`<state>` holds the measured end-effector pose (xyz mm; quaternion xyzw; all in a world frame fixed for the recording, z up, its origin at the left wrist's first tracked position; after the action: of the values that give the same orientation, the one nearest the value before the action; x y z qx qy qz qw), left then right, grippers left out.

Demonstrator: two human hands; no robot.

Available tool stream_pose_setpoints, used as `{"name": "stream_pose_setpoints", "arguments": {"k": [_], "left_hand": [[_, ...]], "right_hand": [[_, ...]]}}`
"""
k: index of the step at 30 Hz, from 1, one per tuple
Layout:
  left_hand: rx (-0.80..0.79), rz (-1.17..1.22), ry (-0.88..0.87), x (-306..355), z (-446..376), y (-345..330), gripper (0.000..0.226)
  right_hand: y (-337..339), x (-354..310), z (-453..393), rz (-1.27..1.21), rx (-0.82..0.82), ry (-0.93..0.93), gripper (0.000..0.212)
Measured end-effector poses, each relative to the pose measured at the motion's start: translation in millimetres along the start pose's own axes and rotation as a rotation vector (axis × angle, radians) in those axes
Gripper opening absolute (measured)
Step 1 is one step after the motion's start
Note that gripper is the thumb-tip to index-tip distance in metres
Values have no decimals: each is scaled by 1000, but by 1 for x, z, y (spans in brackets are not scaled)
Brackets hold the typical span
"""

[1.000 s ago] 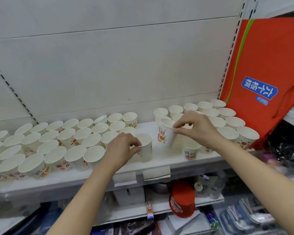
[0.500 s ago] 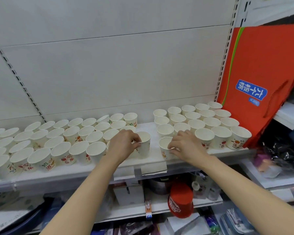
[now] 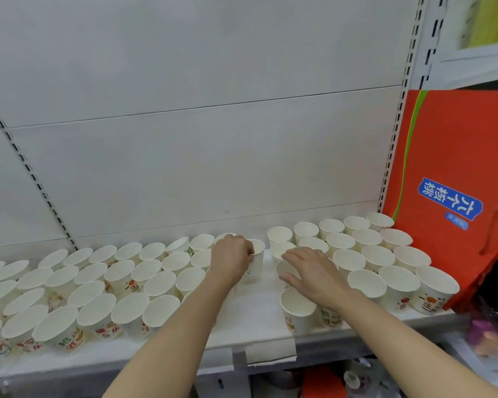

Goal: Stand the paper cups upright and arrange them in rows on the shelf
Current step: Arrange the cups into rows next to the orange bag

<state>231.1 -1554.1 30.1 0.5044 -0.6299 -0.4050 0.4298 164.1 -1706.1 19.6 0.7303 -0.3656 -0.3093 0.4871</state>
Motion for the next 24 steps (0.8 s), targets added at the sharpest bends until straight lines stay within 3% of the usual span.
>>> {"name": "stream_pose_setpoints", "arguments": {"k": [16, 20, 24], "left_hand": [[-28, -64, -16, 14, -53, -59, 21], [9, 63, -1, 1, -48, -31, 31], [92, 87, 140, -55, -40, 25, 18]], "right_hand": [[-28, 25, -20, -6, -29, 65, 48], [-12, 23, -30, -49, 48, 109, 38], [5, -6, -50, -133, 136, 173, 20]]}}
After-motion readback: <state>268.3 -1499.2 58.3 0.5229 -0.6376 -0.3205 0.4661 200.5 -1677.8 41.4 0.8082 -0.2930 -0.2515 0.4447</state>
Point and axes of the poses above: each hand's wrist, its own z-axis away from the middle knuckle, its own y-axis out of the back of the hand, x = y × z, the point moved 9 cm from there along -z, towards the middle knuckle, and after that the axes turned 8 degrees about y, right-handed, at the moved point
